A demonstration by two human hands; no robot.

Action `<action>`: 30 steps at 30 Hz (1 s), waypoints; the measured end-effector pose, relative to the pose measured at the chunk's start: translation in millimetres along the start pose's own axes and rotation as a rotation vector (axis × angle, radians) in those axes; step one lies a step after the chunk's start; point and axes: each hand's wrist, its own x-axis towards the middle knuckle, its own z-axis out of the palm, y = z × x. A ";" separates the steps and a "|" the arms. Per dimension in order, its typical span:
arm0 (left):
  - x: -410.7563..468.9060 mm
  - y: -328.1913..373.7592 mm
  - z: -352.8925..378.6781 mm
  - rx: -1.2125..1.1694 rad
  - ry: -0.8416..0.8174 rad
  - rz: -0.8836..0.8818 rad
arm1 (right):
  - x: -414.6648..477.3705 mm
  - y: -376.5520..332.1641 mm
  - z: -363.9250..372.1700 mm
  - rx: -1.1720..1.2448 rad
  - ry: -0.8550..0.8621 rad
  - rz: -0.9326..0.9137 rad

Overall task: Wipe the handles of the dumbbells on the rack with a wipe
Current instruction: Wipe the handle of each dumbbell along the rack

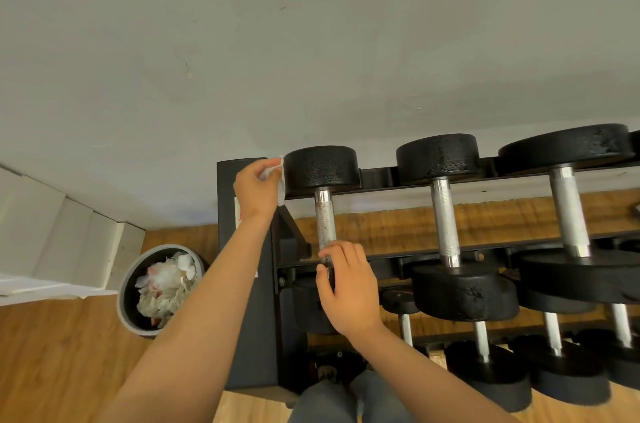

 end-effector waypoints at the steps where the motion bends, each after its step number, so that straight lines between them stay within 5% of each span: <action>1: -2.4 0.1 1.2 -0.020 0.010 -0.012 | 0.0 -0.5 -0.3 -0.001 0.000 0.000; 30: 12.0 -13.9 17.0 -0.187 -0.093 -0.184 | -0.7 0.2 -0.1 -0.025 0.016 0.012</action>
